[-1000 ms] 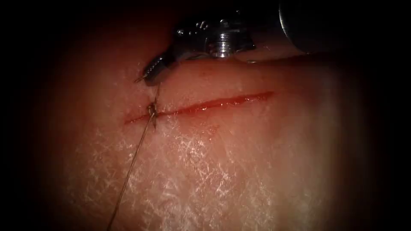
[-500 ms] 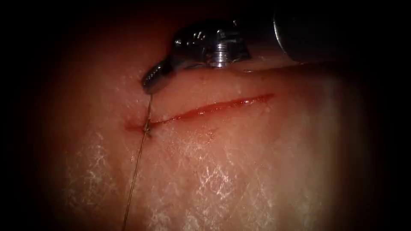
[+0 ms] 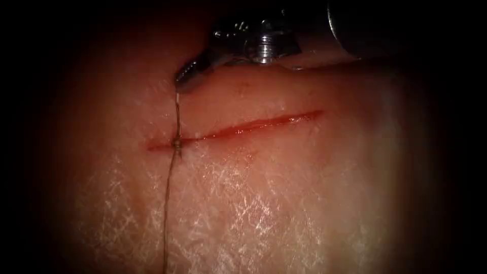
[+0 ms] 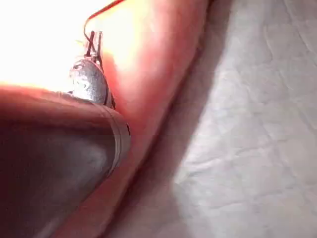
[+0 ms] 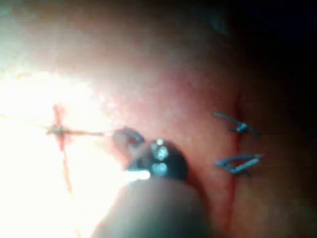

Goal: Wound Closure

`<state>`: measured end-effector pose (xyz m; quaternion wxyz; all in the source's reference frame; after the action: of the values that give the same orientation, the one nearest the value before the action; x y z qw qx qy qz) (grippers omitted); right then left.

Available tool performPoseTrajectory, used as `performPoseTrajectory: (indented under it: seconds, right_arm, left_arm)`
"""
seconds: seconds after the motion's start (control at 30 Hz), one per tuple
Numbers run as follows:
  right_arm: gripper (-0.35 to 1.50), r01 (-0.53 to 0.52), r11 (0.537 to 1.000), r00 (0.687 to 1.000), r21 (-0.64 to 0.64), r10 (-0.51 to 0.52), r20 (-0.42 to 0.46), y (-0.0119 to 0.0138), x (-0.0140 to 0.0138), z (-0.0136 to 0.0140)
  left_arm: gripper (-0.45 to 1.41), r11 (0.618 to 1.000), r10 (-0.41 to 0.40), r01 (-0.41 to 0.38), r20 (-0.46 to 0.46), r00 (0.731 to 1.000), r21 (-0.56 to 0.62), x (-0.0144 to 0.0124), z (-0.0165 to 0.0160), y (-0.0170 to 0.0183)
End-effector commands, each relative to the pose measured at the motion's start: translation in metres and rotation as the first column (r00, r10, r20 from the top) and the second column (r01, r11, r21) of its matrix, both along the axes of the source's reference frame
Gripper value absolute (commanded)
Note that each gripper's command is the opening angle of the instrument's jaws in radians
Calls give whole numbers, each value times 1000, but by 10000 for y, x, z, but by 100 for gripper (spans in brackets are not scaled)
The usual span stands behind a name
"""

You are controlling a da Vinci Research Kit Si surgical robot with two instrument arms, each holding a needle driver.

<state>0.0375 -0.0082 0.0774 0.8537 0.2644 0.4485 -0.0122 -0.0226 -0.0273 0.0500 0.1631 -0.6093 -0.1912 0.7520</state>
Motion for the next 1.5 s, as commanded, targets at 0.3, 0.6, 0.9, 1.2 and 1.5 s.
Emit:
performPoseTrajectory:
  seconds: [0.3, 0.6, 0.9, 1.2, 1.5]
  right_arm:
    - [126, -284, 959, 959, -12, 284, 13, 21, -63, -36]
    - [136, -479, 877, 878, 30, 479, -3, -22, -114, -73]
    - [56, -446, 881, 874, 160, 467, -132, -77, -67, -95]
    - [21, -439, 890, 873, 122, 455, -175, -133, -1, -57]
    - [10, -439, 885, 855, 154, 464, -231, -146, -4, -70]
  left_arm:
    - [-45, 995, -59, 57, -22, 998, -86, 12, -25, 106]
    - [-45, 974, -140, 126, -60, 988, -189, 73, -70, 210]
    - [-45, 960, -171, 154, -56, 984, -234, 70, -91, 287]
    - [-45, 963, -153, 144, -22, 988, -227, 32, -62, 316]
    - [-45, 964, -153, 143, -28, 988, -226, 14, 18, 343]
